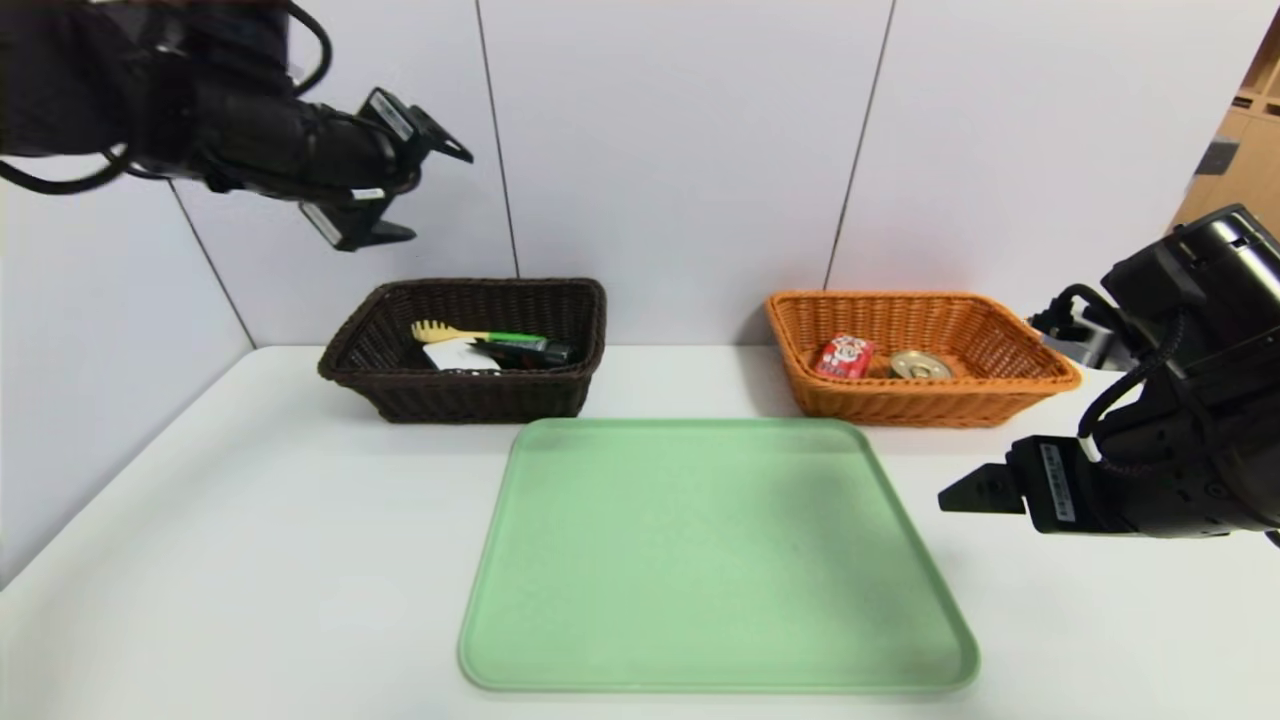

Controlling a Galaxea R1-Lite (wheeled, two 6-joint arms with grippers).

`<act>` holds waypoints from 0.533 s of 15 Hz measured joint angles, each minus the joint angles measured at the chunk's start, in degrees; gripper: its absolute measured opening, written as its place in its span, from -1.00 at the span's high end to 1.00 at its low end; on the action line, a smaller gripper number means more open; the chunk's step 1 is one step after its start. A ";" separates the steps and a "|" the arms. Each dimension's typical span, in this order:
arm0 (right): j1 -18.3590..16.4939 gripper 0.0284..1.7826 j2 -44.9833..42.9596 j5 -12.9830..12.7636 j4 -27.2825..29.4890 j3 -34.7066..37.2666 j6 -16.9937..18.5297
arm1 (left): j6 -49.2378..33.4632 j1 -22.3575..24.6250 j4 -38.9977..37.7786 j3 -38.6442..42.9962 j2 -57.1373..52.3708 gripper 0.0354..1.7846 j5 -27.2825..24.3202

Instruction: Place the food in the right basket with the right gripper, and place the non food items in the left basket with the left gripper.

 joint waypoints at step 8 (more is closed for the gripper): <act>-5.42 -0.92 -8.07 -2.16 -13.02 2.78 -12.48 | 45.09 0.33 9.73 22.35 -27.49 -0.82 16.25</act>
